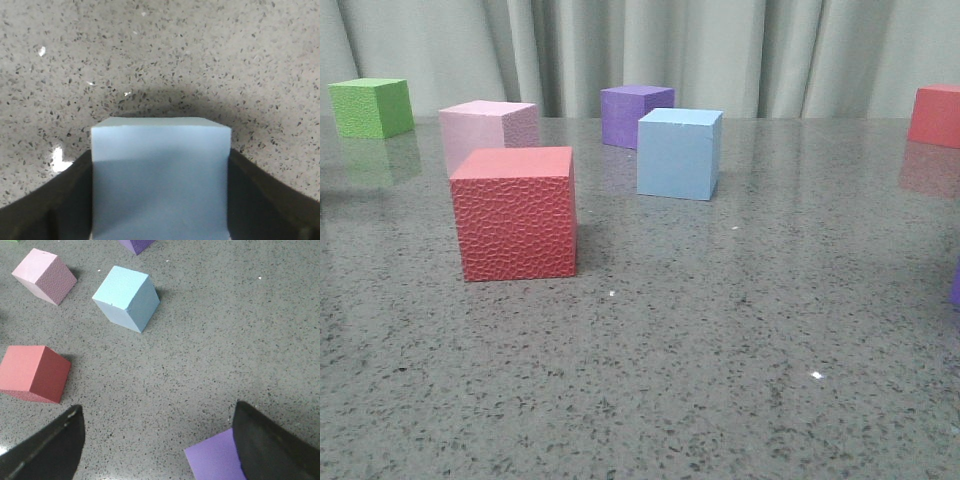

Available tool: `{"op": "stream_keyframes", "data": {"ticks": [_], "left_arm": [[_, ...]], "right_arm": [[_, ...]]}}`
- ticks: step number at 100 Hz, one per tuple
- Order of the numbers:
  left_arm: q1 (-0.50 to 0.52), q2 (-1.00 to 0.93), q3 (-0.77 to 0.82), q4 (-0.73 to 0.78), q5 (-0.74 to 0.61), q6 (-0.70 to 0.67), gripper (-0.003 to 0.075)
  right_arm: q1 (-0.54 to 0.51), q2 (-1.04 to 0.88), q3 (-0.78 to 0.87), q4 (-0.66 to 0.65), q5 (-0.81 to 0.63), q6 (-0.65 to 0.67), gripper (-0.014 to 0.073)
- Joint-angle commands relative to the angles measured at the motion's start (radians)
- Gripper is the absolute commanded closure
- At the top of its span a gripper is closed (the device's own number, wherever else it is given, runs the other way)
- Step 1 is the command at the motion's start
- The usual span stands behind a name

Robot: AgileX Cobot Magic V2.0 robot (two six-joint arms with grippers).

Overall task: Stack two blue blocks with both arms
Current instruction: 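Carry the held light blue cube with the left gripper above the placed cube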

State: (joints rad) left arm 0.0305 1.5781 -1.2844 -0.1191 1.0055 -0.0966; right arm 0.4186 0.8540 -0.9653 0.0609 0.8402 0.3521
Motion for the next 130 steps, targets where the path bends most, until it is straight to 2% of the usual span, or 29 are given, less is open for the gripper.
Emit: {"op": "stream_keyframes", "data": {"ticks": [1,29,46,72,98,130], "left_arm": [[0.004,-0.035,-0.049,-0.013,-0.005,-0.008,0.0364],[-0.031,-0.035,-0.211,-0.009,0.079,-0.008,0.0364],[-0.12,-0.006,-0.349,-0.009,0.147,-0.008,0.0365],[-0.284,0.123,-0.621,0.014,0.263,-0.094,0.0365],[-0.445,0.243,-0.814,0.028,0.263,-0.2,0.0365],[-0.587,0.333,-0.882,0.036,0.251,-0.306,0.0365]], "right_arm": [[-0.003,-0.012,-0.025,-0.013,-0.069,-0.013,-0.0006],[-0.003,-0.012,-0.025,-0.013,-0.074,-0.013,-0.0006],[-0.003,-0.012,-0.025,-0.013,-0.075,-0.013,-0.0006],[-0.003,-0.012,-0.025,-0.013,-0.076,-0.013,-0.0006],[-0.003,-0.012,-0.025,-0.013,-0.076,-0.013,-0.0006],[-0.003,-0.012,-0.025,-0.013,-0.076,-0.013,-0.0006]]}}
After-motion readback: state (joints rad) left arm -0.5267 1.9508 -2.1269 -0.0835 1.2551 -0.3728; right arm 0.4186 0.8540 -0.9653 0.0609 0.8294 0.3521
